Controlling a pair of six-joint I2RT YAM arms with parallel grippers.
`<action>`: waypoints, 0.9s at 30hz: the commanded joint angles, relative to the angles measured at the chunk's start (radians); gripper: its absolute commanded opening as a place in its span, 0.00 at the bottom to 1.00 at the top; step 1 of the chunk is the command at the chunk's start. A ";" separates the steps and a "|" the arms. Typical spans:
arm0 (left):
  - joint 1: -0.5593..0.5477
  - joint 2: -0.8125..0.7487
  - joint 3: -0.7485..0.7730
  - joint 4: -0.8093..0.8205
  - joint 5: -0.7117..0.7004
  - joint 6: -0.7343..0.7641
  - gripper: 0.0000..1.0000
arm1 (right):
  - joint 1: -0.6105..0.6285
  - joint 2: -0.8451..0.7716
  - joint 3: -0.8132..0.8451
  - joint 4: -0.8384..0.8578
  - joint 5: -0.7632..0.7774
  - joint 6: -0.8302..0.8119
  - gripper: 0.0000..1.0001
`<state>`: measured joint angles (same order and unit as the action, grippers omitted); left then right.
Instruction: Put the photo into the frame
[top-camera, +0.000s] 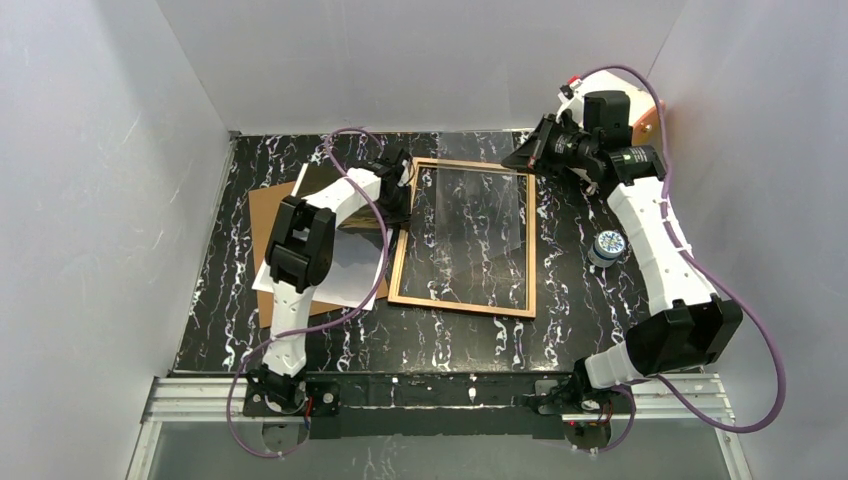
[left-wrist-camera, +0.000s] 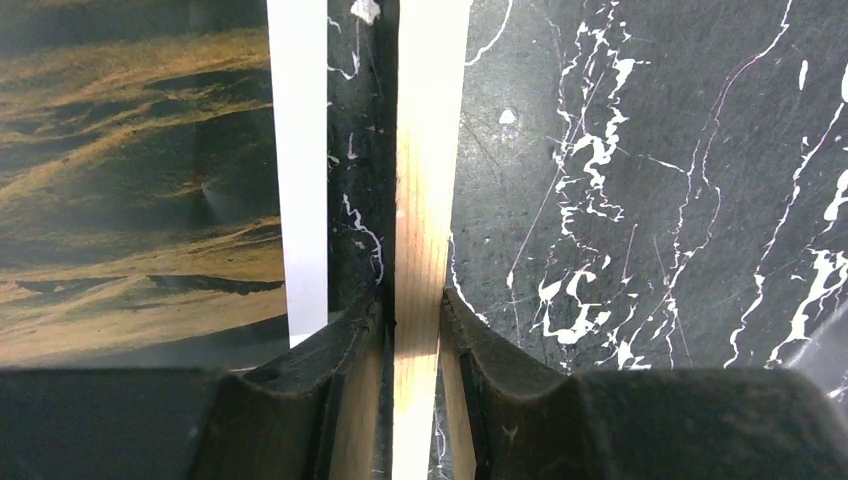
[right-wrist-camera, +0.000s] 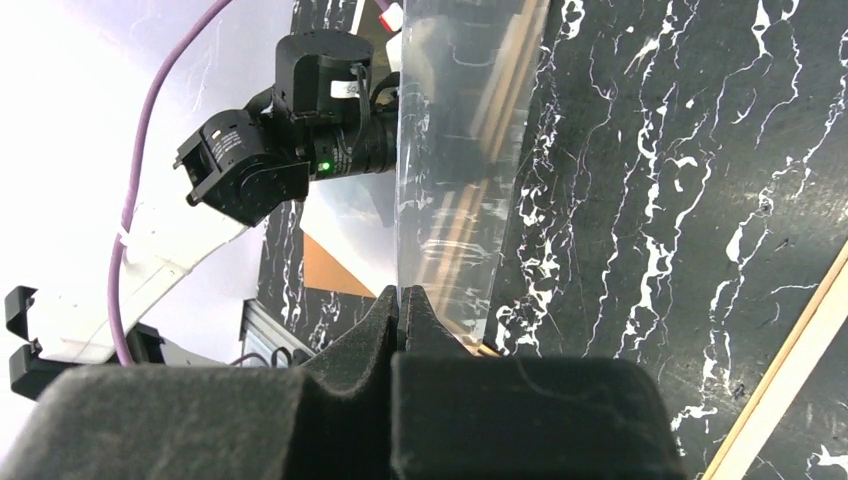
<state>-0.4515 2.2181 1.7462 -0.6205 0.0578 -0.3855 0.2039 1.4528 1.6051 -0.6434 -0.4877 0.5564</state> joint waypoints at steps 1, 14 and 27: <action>0.033 -0.021 -0.084 -0.079 0.028 -0.020 0.26 | -0.001 -0.031 -0.051 0.121 -0.026 0.085 0.01; 0.119 -0.110 -0.051 -0.034 0.236 -0.112 0.44 | -0.002 -0.094 -0.294 0.347 -0.146 0.245 0.01; 0.200 -0.167 -0.001 -0.012 0.308 -0.176 0.44 | -0.002 -0.109 -0.352 0.504 -0.211 0.241 0.01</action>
<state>-0.2749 2.1468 1.7119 -0.6277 0.3264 -0.5293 0.2043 1.3548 1.2503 -0.2340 -0.6609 0.7902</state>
